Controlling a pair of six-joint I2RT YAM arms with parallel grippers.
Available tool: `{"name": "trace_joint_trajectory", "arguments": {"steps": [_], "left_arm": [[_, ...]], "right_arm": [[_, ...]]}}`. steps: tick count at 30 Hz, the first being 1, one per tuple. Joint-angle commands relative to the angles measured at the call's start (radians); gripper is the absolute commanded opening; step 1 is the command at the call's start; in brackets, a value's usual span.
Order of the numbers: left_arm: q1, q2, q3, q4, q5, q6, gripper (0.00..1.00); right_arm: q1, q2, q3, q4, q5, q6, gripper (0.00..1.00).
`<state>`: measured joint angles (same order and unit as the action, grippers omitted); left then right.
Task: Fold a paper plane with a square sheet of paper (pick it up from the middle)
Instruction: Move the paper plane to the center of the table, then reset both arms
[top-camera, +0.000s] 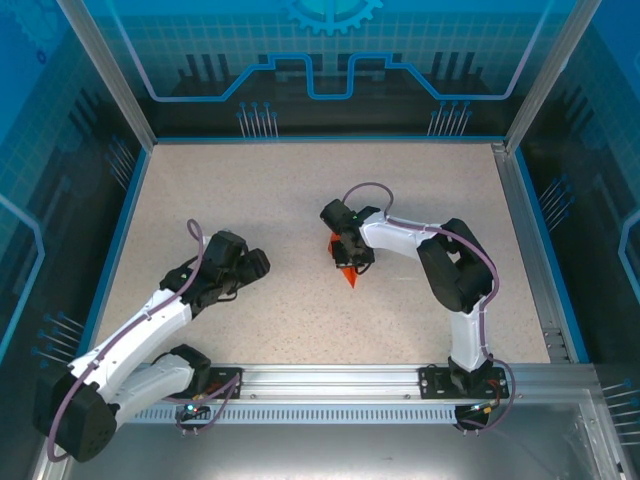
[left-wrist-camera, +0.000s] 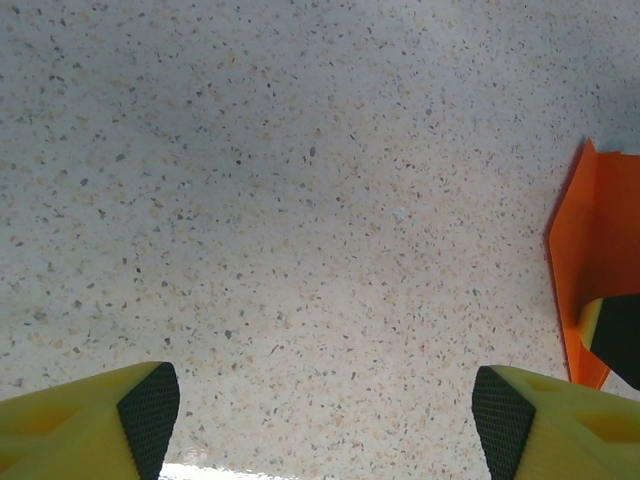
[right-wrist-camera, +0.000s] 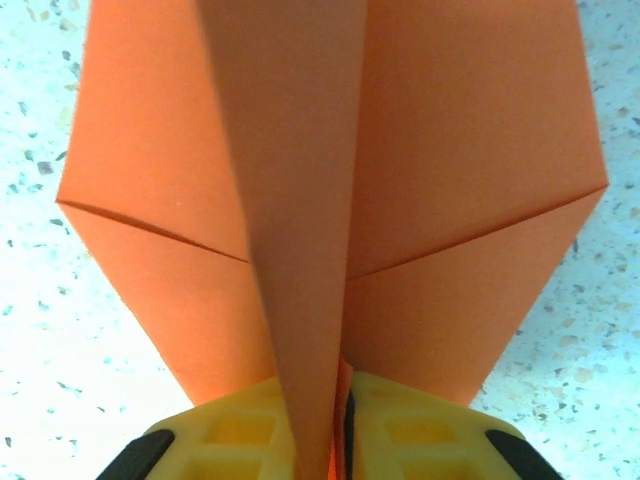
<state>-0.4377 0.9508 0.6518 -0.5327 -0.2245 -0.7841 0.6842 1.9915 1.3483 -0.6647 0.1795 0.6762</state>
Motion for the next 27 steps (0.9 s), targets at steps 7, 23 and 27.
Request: {"name": "trace_joint_trajectory", "arguments": {"steps": [7, 23, 27], "left_arm": [[0.082, -0.019, 0.048, -0.027, -0.119, 0.094, 0.87], [0.313, 0.022, 0.047, 0.019, -0.258, 0.19, 0.99], [0.313, 0.002, 0.026, 0.041, -0.193, 0.183, 0.98]], "right_arm": [[-0.016, -0.145, 0.012, -0.036, -0.002, -0.038, 0.34], [-0.227, -0.556, -0.258, 0.106, -0.095, -0.207, 0.45], [-0.233, -0.508, -0.278, 0.126, -0.186, -0.29, 0.47]]}}
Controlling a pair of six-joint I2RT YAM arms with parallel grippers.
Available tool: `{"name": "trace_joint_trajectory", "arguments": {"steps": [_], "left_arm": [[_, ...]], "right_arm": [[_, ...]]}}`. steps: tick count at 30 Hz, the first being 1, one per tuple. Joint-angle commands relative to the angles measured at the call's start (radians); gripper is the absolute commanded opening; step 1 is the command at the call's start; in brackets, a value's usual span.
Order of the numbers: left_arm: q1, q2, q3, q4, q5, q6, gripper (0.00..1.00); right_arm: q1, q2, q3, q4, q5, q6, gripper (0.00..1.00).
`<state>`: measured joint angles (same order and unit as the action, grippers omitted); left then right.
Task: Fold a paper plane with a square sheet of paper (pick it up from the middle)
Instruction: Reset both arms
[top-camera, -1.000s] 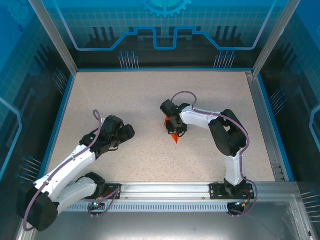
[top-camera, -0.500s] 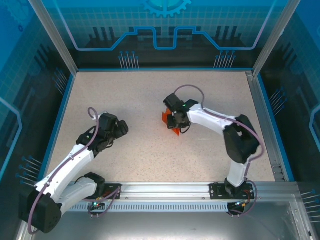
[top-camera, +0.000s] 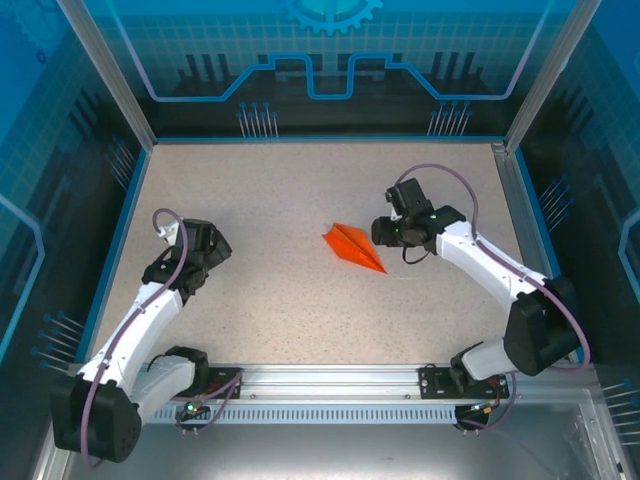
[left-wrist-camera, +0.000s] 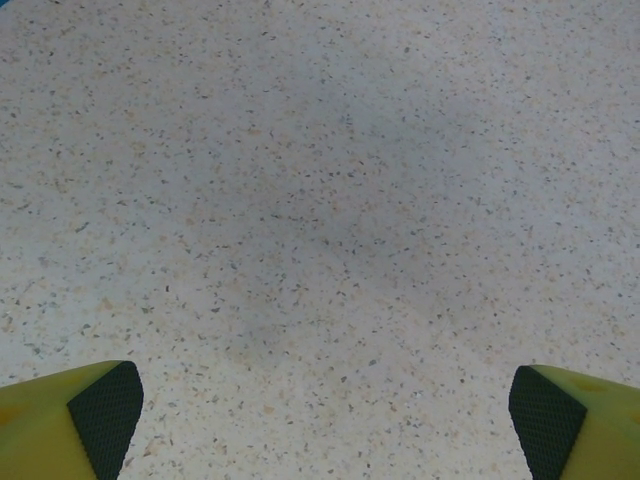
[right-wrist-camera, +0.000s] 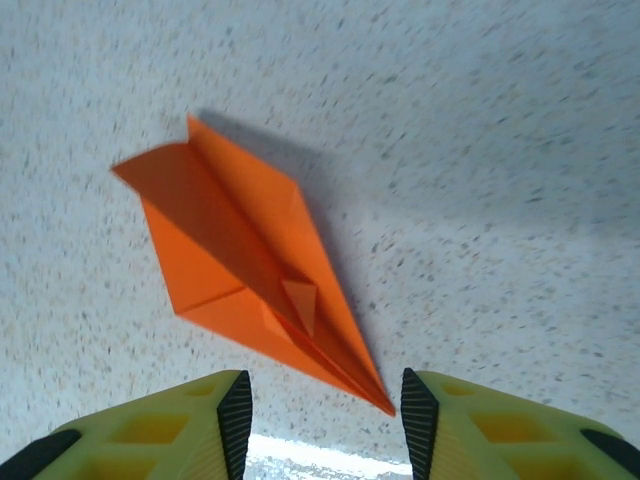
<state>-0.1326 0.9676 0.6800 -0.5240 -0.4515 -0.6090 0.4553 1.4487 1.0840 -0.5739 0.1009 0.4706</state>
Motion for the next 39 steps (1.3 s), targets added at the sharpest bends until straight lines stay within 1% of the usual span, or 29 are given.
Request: {"name": "trace_joint_trajectory", "arguments": {"steps": [1, 3, 5, 6, 8, 11, 13, 15, 17, 19, 21, 23, 26, 27, 30, 33, 35, 36, 39], "left_arm": [[0.008, -0.027, -0.007, 0.036, 0.066, 0.008, 0.99], [0.008, -0.045, -0.011, 0.044, 0.129, 0.015, 0.98], [0.008, -0.052, -0.01, 0.04, 0.174, 0.028, 0.98], [0.008, -0.053, -0.011, 0.035, 0.177, 0.033, 0.98], [0.008, -0.059, -0.024, 0.037, 0.153, 0.047, 0.99], [0.009, -0.085, -0.056, 0.054, 0.093, 0.06, 0.98], [0.009, -0.098, -0.068, 0.062, 0.031, 0.051, 0.99], [0.01, -0.102, -0.083, 0.101, -0.013, 0.069, 0.99], [0.01, -0.097, -0.098, 0.144, -0.074, 0.087, 0.99], [0.01, -0.082, -0.112, 0.19, -0.135, 0.098, 0.99], [0.01, -0.062, -0.127, 0.251, -0.175, 0.124, 0.98], [0.01, -0.034, -0.149, 0.321, -0.217, 0.168, 0.99], [0.01, 0.014, -0.198, 0.47, -0.236, 0.238, 0.99], [0.01, 0.032, -0.211, 0.52, -0.233, 0.253, 0.98], [0.01, 0.118, -0.252, 0.693, -0.205, 0.319, 0.99], [0.01, 0.223, -0.255, 0.823, -0.159, 0.41, 0.99], [0.01, 0.277, -0.27, 0.929, -0.145, 0.446, 0.99], [0.01, 0.288, -0.264, 0.947, -0.128, 0.452, 0.99], [0.011, 0.319, -0.297, 1.1, -0.078, 0.502, 0.98]], "right_arm": [[-0.004, 0.058, -0.006, 0.038, -0.133, -0.111, 0.48], [-0.003, 0.112, 0.022, 0.04, -0.21, -0.169, 0.49], [0.014, 0.168, 0.058, 0.031, -0.208, -0.204, 0.5], [0.017, 0.19, 0.069, 0.03, -0.2, -0.208, 0.5], [0.003, 0.244, 0.101, 0.018, -0.175, -0.184, 0.5], [-0.012, 0.273, 0.12, 0.038, -0.173, -0.173, 0.5], [-0.017, 0.244, 0.113, 0.05, -0.124, -0.153, 0.51], [-0.039, 0.189, 0.088, 0.066, -0.062, -0.125, 0.53], [-0.08, 0.107, 0.033, 0.091, 0.026, -0.091, 0.54], [-0.143, 0.017, -0.022, 0.099, 0.11, -0.052, 0.6], [-0.215, -0.076, -0.085, 0.121, 0.162, -0.033, 0.64], [-0.272, -0.18, -0.164, 0.177, 0.24, -0.025, 0.72], [-0.341, -0.263, -0.24, 0.244, 0.277, -0.055, 0.79], [-0.354, -0.27, -0.256, 0.269, 0.291, -0.081, 0.8], [-0.363, -0.25, -0.327, 0.392, 0.275, -0.26, 0.82], [-0.377, -0.213, -0.401, 0.55, 0.287, -0.292, 0.82], [-0.397, -0.189, -0.473, 0.724, 0.232, -0.309, 0.82], [-0.403, -0.181, -0.483, 0.758, 0.211, -0.319, 0.82], [-0.411, -0.159, -0.512, 0.876, 0.126, -0.367, 0.82]]}}
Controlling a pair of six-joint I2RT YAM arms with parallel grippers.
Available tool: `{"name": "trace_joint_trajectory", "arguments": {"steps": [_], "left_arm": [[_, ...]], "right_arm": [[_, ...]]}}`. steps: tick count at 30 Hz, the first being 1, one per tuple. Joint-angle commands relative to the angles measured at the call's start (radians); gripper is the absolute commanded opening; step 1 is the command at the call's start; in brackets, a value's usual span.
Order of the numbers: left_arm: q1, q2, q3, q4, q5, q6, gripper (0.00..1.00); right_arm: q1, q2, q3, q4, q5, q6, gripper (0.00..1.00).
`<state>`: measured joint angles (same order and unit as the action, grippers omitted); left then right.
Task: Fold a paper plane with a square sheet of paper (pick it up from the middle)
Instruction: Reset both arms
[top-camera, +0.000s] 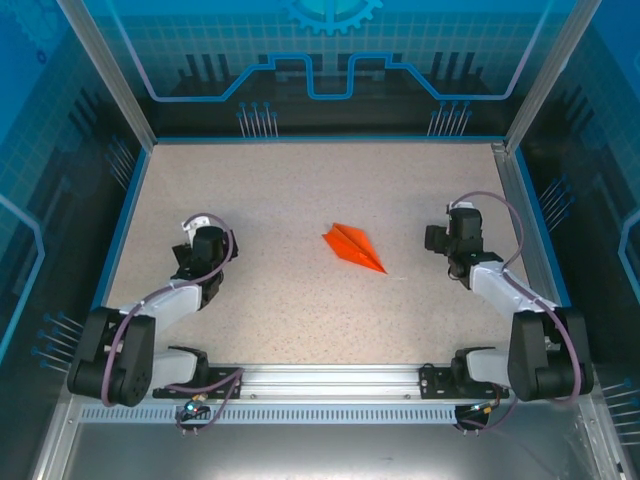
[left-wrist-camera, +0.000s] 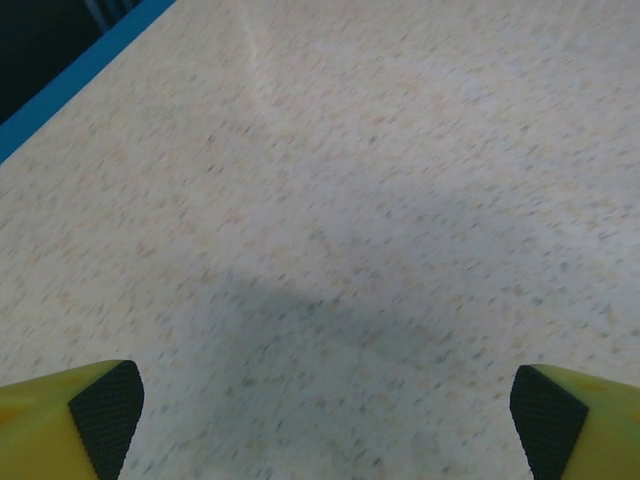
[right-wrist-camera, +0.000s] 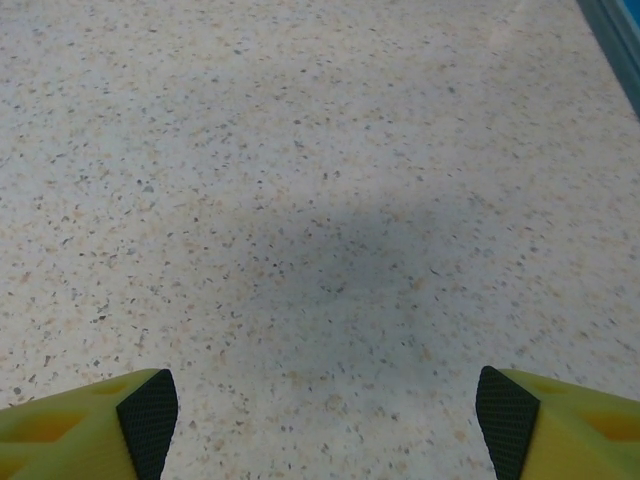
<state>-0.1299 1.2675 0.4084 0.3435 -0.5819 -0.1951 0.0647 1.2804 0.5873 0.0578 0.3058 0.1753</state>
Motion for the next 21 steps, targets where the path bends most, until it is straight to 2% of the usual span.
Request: {"name": "trace_joint_trajectory", "arguments": {"steps": [1, 5, 8, 10, 12, 14, 17, 19, 21], "left_arm": [[0.009, 0.032, -0.025, 0.255, 0.06, 0.099, 0.99], [0.011, 0.09, -0.013, 0.334, 0.096, 0.143, 0.98], [0.022, 0.108, -0.011, 0.362, 0.121, 0.154, 0.99], [0.032, 0.133, -0.045, 0.446, 0.137, 0.152, 0.98], [0.048, 0.171, -0.077, 0.55, 0.186, 0.155, 0.99], [0.052, 0.171, -0.078, 0.54, 0.264, 0.179, 0.99], [0.053, 0.264, -0.097, 0.675, 0.332, 0.215, 0.99], [0.061, 0.244, -0.037, 0.52, 0.357, 0.205, 0.99], [0.107, 0.245, -0.01, 0.467, 0.39, 0.159, 0.98]], "right_arm": [[-0.025, 0.027, -0.027, 0.29, -0.097, -0.085, 0.82], [-0.031, 0.093, -0.056, 0.409, -0.15, -0.109, 0.81], [-0.031, 0.109, -0.063, 0.423, -0.194, -0.119, 0.81], [-0.03, 0.107, -0.097, 0.491, -0.211, -0.129, 0.8], [-0.032, 0.099, -0.16, 0.609, -0.24, -0.152, 0.81], [-0.034, 0.113, -0.169, 0.632, -0.274, -0.165, 0.8], [-0.032, 0.175, -0.151, 0.65, -0.324, -0.184, 0.79], [-0.017, 0.217, -0.147, 0.681, -0.329, -0.207, 0.8], [-0.006, 0.225, -0.168, 0.721, -0.251, -0.188, 0.8]]}}
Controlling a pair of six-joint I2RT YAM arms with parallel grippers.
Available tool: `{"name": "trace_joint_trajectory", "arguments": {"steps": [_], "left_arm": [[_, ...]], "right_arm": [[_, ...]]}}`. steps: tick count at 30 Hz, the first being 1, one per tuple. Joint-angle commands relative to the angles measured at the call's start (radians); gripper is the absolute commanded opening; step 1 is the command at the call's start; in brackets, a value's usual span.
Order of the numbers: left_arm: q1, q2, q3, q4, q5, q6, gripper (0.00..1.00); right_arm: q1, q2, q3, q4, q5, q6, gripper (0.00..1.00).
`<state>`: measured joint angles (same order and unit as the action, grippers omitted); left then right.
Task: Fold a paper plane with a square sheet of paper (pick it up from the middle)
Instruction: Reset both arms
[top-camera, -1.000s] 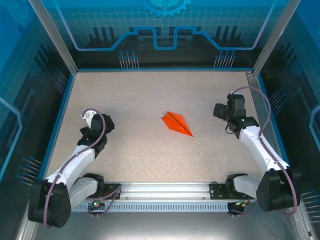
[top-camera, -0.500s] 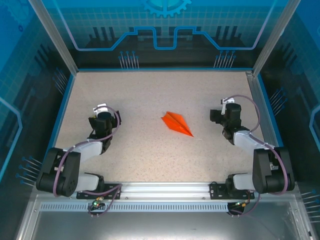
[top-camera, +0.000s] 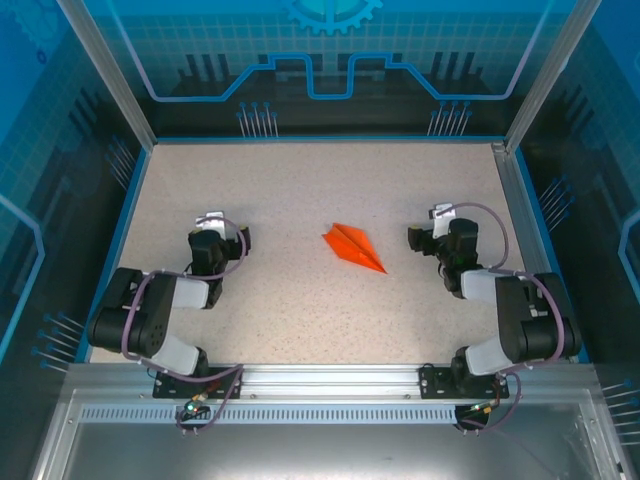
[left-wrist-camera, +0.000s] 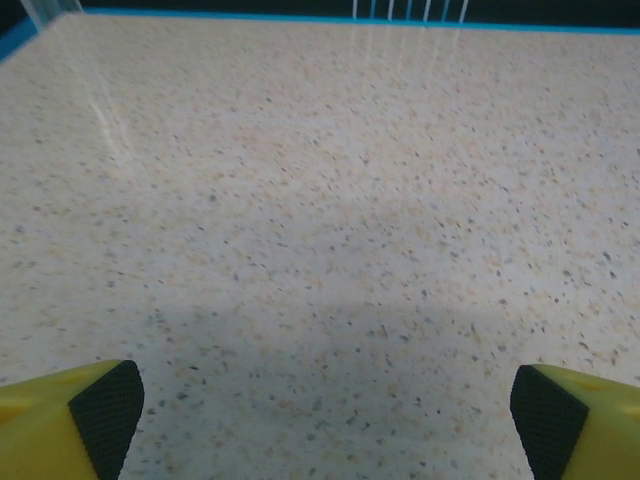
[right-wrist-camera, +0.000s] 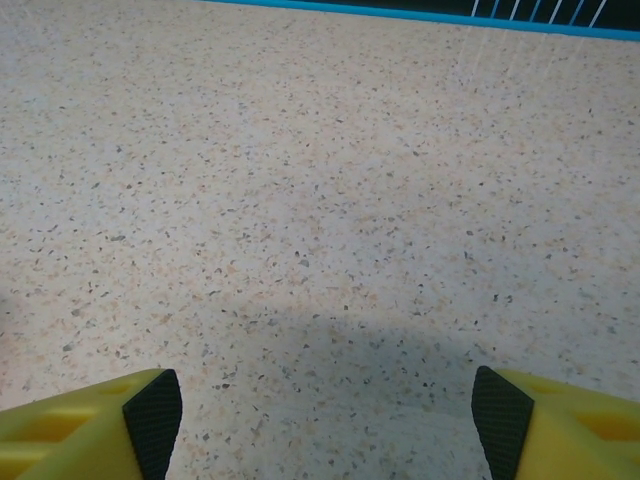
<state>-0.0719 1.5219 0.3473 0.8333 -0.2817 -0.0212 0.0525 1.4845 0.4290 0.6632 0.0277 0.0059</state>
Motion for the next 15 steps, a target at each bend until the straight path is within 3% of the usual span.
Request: {"name": "trace_joint_trajectory", "arguments": {"steps": [1, 2, 3, 4, 15], "left_arm": [[0.053, -0.004, 0.046, 0.0, 0.08, -0.017, 0.98], [0.049, -0.007, 0.046, -0.007, 0.07, -0.018, 0.99], [0.049, -0.005, 0.044, 0.002, 0.07, -0.018, 0.99], [0.049, -0.007, 0.044, -0.002, 0.07, -0.018, 0.98], [0.049, -0.006, 0.045, -0.002, 0.073, -0.017, 0.98]], "right_arm": [[0.016, 0.015, -0.004, 0.097, 0.066, -0.012, 0.8], [0.02, 0.018, -0.009, 0.107, 0.078, -0.015, 0.81], [0.02, 0.017, -0.004, 0.099, 0.078, -0.012, 0.97], [0.019, 0.017, -0.006, 0.102, 0.081, -0.011, 0.99], [0.023, 0.017, -0.009, 0.107, 0.096, -0.008, 0.99]]}}
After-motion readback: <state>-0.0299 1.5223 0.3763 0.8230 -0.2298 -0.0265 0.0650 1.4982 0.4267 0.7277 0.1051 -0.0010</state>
